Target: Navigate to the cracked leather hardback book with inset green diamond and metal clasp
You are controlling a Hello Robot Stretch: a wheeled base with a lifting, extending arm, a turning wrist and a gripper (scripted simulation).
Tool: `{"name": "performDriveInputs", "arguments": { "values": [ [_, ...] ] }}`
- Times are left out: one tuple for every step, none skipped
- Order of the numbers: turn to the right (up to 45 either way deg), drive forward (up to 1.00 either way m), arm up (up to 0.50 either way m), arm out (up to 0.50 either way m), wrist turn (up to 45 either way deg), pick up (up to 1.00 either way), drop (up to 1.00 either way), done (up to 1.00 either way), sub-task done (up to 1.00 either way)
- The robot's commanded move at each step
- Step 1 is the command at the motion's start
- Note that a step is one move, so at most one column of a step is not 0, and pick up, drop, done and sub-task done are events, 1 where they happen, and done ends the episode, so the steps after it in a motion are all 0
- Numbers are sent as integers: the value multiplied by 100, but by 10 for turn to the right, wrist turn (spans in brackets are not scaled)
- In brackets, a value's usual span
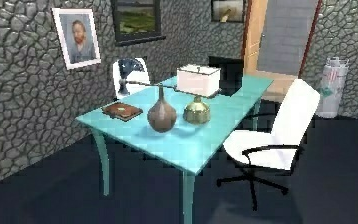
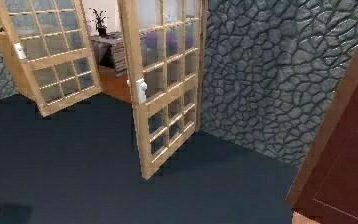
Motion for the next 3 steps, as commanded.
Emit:
{"name": "performDriveInputs", "arguments": {
  "values": [
    [0,10,0,0,0,0,0,0,0],
    [-180,0,0,0,0,0,0,0,0],
    [0,0,0,0,0,0,0,100,0]
  ]
}}
